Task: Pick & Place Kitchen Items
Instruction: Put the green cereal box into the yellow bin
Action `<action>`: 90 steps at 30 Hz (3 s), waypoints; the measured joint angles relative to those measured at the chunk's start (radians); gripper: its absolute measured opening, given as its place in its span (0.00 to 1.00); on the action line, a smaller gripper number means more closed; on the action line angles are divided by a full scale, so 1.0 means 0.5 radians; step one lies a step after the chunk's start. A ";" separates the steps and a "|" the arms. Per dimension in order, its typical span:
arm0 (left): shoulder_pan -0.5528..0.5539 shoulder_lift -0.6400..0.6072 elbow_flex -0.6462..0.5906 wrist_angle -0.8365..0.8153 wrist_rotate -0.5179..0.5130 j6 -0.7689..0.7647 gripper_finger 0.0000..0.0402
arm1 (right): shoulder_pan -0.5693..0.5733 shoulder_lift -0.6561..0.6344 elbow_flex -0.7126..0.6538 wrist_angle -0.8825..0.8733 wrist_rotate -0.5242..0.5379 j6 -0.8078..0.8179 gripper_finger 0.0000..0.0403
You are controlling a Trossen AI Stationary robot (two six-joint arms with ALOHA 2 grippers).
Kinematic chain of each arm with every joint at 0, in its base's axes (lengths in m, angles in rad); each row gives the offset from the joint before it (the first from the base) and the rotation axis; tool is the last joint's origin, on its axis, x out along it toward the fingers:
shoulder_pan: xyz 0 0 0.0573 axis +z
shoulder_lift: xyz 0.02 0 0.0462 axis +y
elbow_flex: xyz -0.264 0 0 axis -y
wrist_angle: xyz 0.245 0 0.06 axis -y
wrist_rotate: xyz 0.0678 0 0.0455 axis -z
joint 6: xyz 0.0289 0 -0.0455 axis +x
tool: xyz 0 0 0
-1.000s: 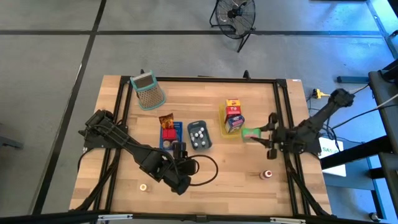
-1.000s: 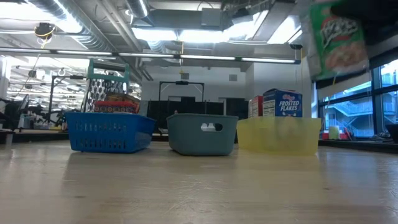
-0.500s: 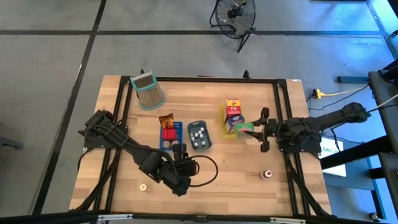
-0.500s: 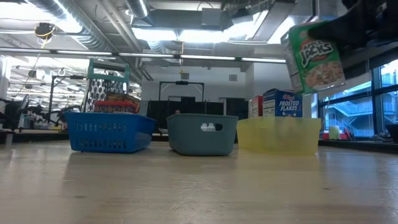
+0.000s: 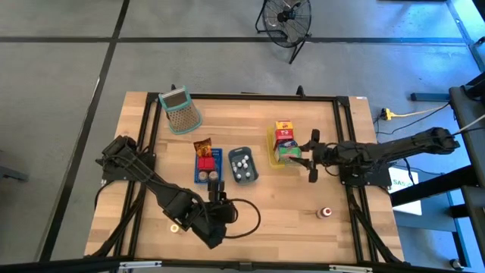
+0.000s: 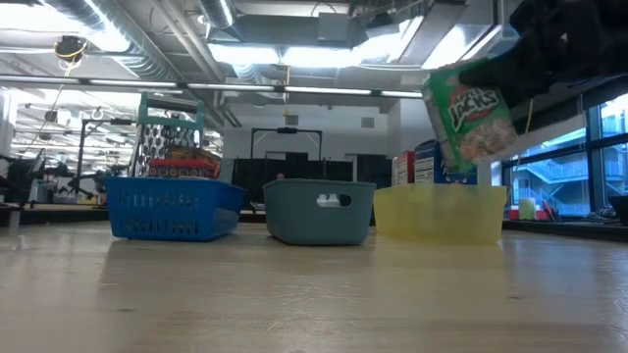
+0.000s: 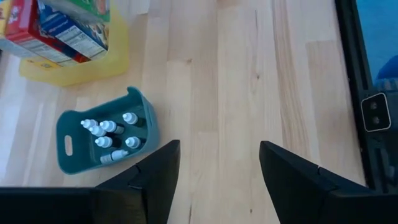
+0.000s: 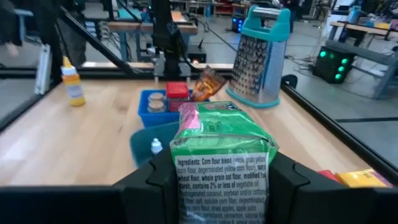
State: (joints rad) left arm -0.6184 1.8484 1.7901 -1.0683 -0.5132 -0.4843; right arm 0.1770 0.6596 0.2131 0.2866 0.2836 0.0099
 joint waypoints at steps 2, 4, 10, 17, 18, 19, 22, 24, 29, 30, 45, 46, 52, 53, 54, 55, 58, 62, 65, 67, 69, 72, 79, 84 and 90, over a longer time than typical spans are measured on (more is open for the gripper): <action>-0.017 0.000 0.000 0.000 -0.040 -0.005 0.54 | -0.029 0.058 0.000 0.021 0.000 -0.033 0.38; -0.036 0.000 0.000 0.000 -0.083 -0.045 0.54 | -0.056 0.106 0.000 0.019 0.000 -0.033 0.38; -0.073 0.000 0.000 0.000 -0.212 -0.107 0.53 | -0.116 0.220 0.004 0.101 -0.016 -0.015 0.38; -0.069 0.000 0.000 0.001 -0.260 -0.087 0.53 | -0.175 0.300 0.007 0.148 -0.107 -0.036 0.38; -0.069 0.000 0.000 0.000 -0.260 -0.090 0.53 | -0.184 0.312 0.007 0.160 -0.112 -0.037 0.38; -0.069 0.000 0.000 0.001 -0.260 -0.099 0.53 | -0.192 0.323 0.006 0.174 -0.114 -0.037 0.38; -0.071 0.000 0.000 0.002 -0.261 -0.111 0.53 | -0.215 0.348 0.006 0.201 -0.113 -0.044 0.38; -0.080 0.000 0.000 0.002 -0.263 -0.111 0.53 | -0.234 0.364 0.006 0.207 -0.114 -0.081 0.38; -0.085 0.018 0.000 0.005 -0.285 -0.108 0.52 | -0.287 0.431 0.004 0.216 -0.103 -0.113 0.38; -0.085 0.019 0.000 0.005 -0.285 -0.109 0.52 | -0.294 0.445 0.004 0.222 -0.102 -0.113 0.38; -0.084 0.033 0.000 0.006 -0.262 -0.119 0.52 | -0.315 0.500 -0.002 0.320 -0.059 -0.109 0.38; -0.084 0.033 0.000 0.006 -0.262 -0.119 0.52 | -0.315 0.500 -0.002 0.321 -0.049 -0.109 0.38; -0.095 0.033 0.000 0.006 -0.262 -0.120 0.52 | -0.312 0.499 -0.002 0.323 -0.034 -0.102 0.38; -0.098 0.033 0.000 0.006 -0.263 -0.121 0.52 | -0.309 0.499 -0.002 0.323 -0.024 -0.091 0.38; -0.101 0.033 0.000 0.006 -0.263 -0.121 0.52 | -0.303 0.499 -0.002 0.324 -0.006 -0.087 0.38; -0.105 0.033 0.000 0.006 -0.263 -0.121 0.52 | -0.293 0.499 -0.002 0.324 0.018 -0.087 0.38; -0.111 0.032 0.000 0.006 -0.263 -0.121 0.52 | -0.253 0.499 -0.002 0.323 0.106 -0.087 0.38; -0.124 0.032 0.000 0.006 -0.264 -0.136 0.52 | -0.191 0.499 -0.002 0.317 0.232 -0.087 0.38; -0.128 0.032 0.000 0.005 -0.267 -0.137 0.52 | -0.142 0.499 -0.002 0.324 0.274 -0.086 0.38; -0.129 0.032 0.000 0.005 -0.283 -0.139 0.52 | -0.109 0.499 -0.002 0.326 0.303 -0.086 0.38; -0.129 0.032 0.000 0.005 -0.286 -0.140 0.52 | -0.081 0.499 -0.002 0.326 0.379 -0.085 0.38; -0.129 0.032 0.000 0.005 -0.291 -0.140 0.52 | -0.049 0.499 -0.002 0.309 0.554 -0.080 0.38; -0.140 0.033 0.000 0.005 -0.335 -0.142 0.52 | -0.038 0.499 -0.002 0.160 0.636 0.030 0.38; -0.151 0.060 0.001 0.005 -0.353 -0.141 0.52 | -0.040 0.498 -0.002 0.043 0.636 0.145 0.38; -0.151 0.101 0.000 -0.001 -0.341 -0.148 0.52 | -0.041 0.498 -0.002 0.025 0.583 0.243 0.41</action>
State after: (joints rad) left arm -0.6941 1.8989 1.7901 -1.0690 -0.6835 -0.5581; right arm 0.1566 0.9085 0.2123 0.2992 0.5752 0.1315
